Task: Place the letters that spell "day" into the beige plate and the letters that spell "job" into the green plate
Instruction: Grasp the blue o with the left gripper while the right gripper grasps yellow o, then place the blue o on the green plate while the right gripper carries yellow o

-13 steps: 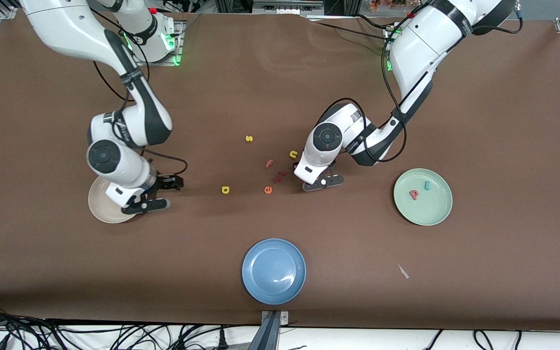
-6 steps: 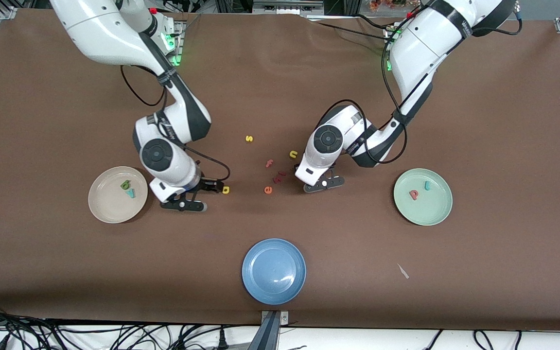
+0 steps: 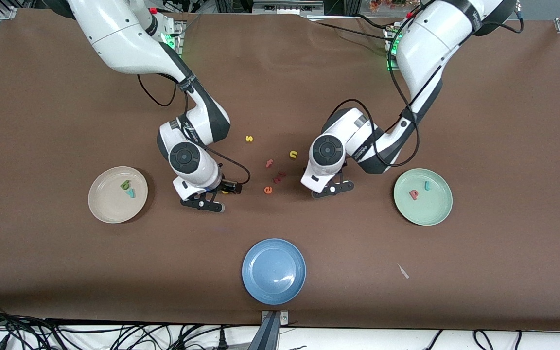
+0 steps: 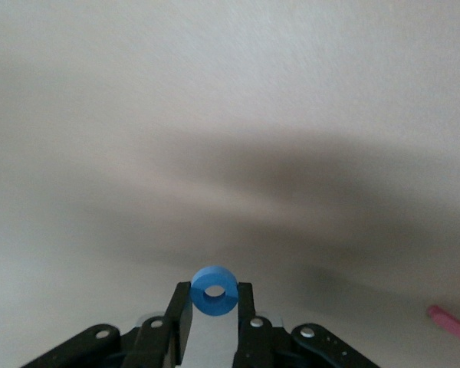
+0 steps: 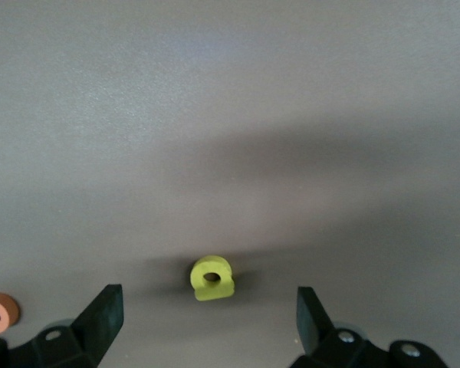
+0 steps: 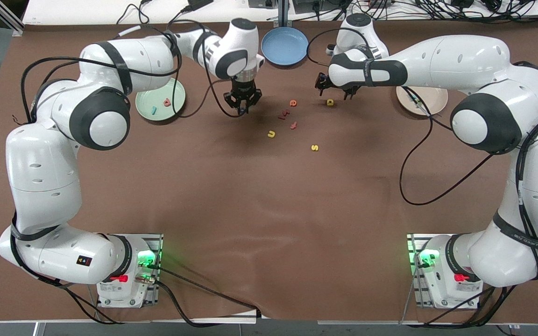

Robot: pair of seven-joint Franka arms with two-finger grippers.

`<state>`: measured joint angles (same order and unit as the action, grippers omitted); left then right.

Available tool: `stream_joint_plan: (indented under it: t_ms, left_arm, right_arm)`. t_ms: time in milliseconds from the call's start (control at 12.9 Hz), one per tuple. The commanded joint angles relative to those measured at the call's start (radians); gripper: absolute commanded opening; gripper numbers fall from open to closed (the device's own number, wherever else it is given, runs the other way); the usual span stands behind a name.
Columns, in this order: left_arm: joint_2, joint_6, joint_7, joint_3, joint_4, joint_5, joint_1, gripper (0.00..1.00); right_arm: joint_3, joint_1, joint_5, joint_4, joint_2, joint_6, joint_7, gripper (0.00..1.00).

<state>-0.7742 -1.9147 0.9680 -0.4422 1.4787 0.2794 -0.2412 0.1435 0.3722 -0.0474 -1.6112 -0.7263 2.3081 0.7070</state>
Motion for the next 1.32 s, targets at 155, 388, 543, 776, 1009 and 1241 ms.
stream_joint_plan:
  t_ms: [155, 388, 543, 776, 1009, 1241]
  left_arm:
    - [0.064, 0.238, -0.308, 0.011, -0.018, 0.067, 0.135, 0.00]
    - [0.088, 0.273, -0.554, 0.008, -0.011, 0.096, 0.271, 0.00]
    - [0.082, 0.263, -0.700, 0.008, -0.003, 0.096, 0.347, 0.00]
    - [0.040, 0.147, -0.843, 0.011, 0.000, 0.106, 0.434, 0.00]
    - [-0.007, 0.053, -0.900, 0.013, 0.000, 0.162, 0.470, 0.00]
    - [-0.036, 0.007, -0.934, 0.013, 0.017, 0.201, 0.494, 0.00]
  right_arm:
    - [-0.002, 0.010, 0.017, 0.031, -0.045, 0.014, 0.002, 0.99]
    - [-0.002, 0.013, 0.017, 0.027, -0.062, 0.025, 0.002, 0.97]
    - [-0.002, 0.013, 0.017, 0.027, -0.064, 0.025, 0.000, 0.79]
    - [-0.002, 0.010, 0.020, 0.025, -0.064, 0.025, -0.007, 0.33]
    - [-0.001, 0.010, 0.021, 0.025, -0.064, 0.025, -0.007, 0.07]
    - [0.004, -0.025, 0.058, 0.063, -0.056, -0.028, -0.036, 0.00]
